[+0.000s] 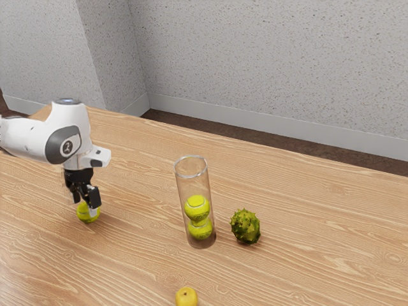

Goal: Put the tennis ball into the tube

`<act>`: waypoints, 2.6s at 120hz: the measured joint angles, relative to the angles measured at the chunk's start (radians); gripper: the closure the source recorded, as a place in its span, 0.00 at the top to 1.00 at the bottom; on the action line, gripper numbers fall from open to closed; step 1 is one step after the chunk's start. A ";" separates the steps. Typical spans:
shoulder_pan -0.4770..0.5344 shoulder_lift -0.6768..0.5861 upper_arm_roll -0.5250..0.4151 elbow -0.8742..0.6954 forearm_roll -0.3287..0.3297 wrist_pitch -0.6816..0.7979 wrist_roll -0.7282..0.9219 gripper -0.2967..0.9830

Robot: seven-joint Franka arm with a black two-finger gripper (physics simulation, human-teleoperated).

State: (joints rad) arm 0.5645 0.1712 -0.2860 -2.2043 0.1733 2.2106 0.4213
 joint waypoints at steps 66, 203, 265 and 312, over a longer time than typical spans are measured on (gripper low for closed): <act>0.006 0.112 0.044 0.030 -0.012 0.132 0.015 0.59; -0.319 -0.338 -0.119 0.156 -0.175 0.039 -0.084 0.33; -0.399 -0.227 -0.124 0.264 -0.190 0.026 -0.067 0.56; -0.390 -0.230 -0.139 0.352 -0.200 -0.073 -0.029 0.73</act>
State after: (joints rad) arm 0.1745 -0.0592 -0.4254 -1.8527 -0.0266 2.1379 0.3927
